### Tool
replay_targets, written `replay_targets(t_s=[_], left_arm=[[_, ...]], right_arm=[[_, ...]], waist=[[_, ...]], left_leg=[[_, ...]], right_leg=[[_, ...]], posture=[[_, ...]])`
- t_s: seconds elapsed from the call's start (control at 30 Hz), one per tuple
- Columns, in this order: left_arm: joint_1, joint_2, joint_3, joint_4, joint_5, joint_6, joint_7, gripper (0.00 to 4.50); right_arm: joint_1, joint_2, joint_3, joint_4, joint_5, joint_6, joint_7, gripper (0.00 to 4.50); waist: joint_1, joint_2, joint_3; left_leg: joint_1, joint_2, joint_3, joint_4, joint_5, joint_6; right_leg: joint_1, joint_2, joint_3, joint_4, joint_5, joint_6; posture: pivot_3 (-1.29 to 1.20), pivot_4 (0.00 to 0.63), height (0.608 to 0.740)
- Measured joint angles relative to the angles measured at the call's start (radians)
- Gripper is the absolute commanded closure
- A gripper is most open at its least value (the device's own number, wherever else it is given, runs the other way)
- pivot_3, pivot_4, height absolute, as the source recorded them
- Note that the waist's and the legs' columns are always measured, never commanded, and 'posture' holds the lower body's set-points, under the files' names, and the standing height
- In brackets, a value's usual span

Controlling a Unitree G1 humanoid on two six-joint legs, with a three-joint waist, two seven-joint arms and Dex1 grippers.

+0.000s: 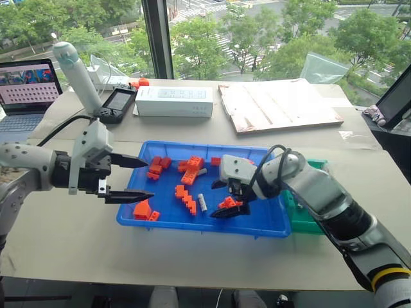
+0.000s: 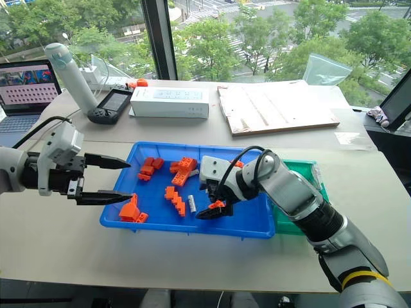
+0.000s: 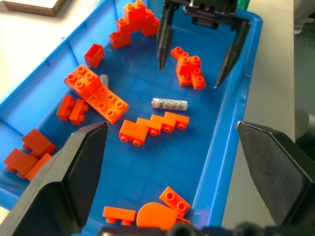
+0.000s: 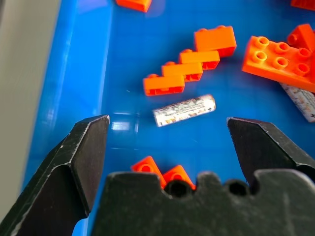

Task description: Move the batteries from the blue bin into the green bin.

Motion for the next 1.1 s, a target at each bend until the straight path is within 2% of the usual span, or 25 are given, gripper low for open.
replay_targets(t_s=[0.17, 0.53, 0.63, 0.7, 0.77, 0.93, 1.1], left_arm=[[0.038, 0.005, 0.037, -0.035, -0.025, 0.036, 0.028, 0.00], [0.101, -0.023, 0.153, -0.154, -0.166, 0.134, 0.161, 0.00], [0.105, -0.025, 0.172, -0.164, -0.197, 0.149, 0.186, 0.00], [0.105, -0.025, 0.186, -0.174, -0.221, 0.153, 0.198, 0.00], [0.105, -0.024, 0.189, -0.175, -0.224, 0.154, 0.204, 0.00], [0.102, -0.021, 0.182, -0.172, -0.228, 0.149, 0.196, 0.00], [0.024, -0.043, 0.100, -0.127, -0.223, 0.115, 0.160, 0.00]], right_arm=[[-0.023, 0.071, 0.058, 0.092, -0.056, -0.124, 0.045, 0.05], [-0.055, 0.195, 0.072, 0.340, -0.149, -0.278, 0.097, 0.05], [-0.070, 0.212, 0.067, 0.384, -0.164, -0.305, 0.107, 0.78], [-0.075, 0.221, 0.062, 0.404, -0.172, -0.318, 0.117, 1.50], [-0.075, 0.224, 0.055, 0.414, -0.172, -0.324, 0.124, 2.03], [-0.075, 0.194, 0.000, 0.400, -0.155, -0.288, 0.148, 2.03], [-0.111, 0.040, -0.162, 0.301, -0.087, -0.161, 0.174, 2.03]], waist=[[-0.007, 0.000, 0.000], [-0.009, 0.000, 0.000], [-0.010, -0.001, 0.000], [-0.011, -0.001, -0.001], [-0.011, -0.001, -0.001], [-0.007, -0.001, -0.001], [0.004, -0.001, 0.000]], left_leg=[[0.000, 0.000, 0.000, 0.000, 0.000, 0.000], [0.000, 0.000, 0.000, 0.000, 0.000, 0.000], [0.000, 0.000, 0.000, 0.000, 0.000, 0.000], [0.000, 0.000, 0.000, 0.000, 0.000, 0.000], [0.000, 0.000, 0.000, 0.000, 0.000, 0.000], [0.000, 0.000, 0.000, 0.000, 0.000, 0.000], [0.000, 0.000, 0.000, 0.000, 0.000, 0.000]], right_leg=[[0.000, 0.000, 0.000, 0.001, 0.000, 0.000], [0.000, 0.000, 0.000, 0.002, 0.000, 0.000], [0.000, 0.000, 0.000, 0.002, 0.000, 0.000], [0.000, 0.000, 0.000, 0.002, 0.000, 0.000], [0.000, 0.000, 0.000, 0.002, 0.000, 0.000], [0.000, 0.000, 0.000, 0.002, 0.000, 0.000], [0.000, 0.000, 0.000, 0.002, 0.000, 0.000]], posture=[[0.00, 0.150, 0.732], [0.00, 0.150, 0.732], [0.00, 0.150, 0.732], [0.00, 0.150, 0.732], [0.00, 0.150, 0.732], [0.00, 0.150, 0.732], [0.00, 0.150, 0.732]])
